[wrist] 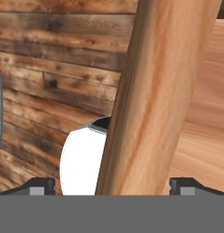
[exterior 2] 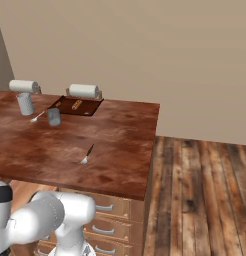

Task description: Take the tongs from the drawer on the left and place them on the dining counter next to the tray containing the hot dog.

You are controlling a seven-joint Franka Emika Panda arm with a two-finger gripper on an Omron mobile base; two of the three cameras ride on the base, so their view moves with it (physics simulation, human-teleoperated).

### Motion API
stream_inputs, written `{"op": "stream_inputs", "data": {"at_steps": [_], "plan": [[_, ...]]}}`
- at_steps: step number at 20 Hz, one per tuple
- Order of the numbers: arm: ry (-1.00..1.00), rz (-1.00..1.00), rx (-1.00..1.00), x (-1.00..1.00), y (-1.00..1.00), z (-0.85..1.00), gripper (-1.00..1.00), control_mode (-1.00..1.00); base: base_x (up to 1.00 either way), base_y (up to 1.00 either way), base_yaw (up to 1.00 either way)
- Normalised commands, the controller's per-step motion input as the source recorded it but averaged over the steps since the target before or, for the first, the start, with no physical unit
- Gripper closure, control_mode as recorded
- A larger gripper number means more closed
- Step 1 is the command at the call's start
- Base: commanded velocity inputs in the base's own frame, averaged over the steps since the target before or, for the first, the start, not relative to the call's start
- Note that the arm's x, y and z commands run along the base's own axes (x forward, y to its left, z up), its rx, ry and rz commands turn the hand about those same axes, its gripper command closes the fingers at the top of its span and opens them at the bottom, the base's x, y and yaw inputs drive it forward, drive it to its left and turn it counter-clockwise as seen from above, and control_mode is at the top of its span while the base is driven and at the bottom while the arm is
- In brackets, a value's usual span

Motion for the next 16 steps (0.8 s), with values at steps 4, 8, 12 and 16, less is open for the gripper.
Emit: {"op": "stream_inputs", "data": {"at_steps": [4,8,12,16], "plan": [[0.00,0.00,0.00,-0.54,0.00,0.00,-1.00,-1.00,0.00,0.00,0.00],[0.00,0.00,0.00,-0.43,0.00,0.00,-1.00,-1.00,0.00,0.00,0.00],[0.00,0.00,0.00,-0.36,0.00,0.00,-1.00,-1.00,0.00,0.00,0.00],[0.00,0.00,0.00,-0.19,0.00,0.00,-1.00,-1.00,0.00,0.00,0.00]]}}
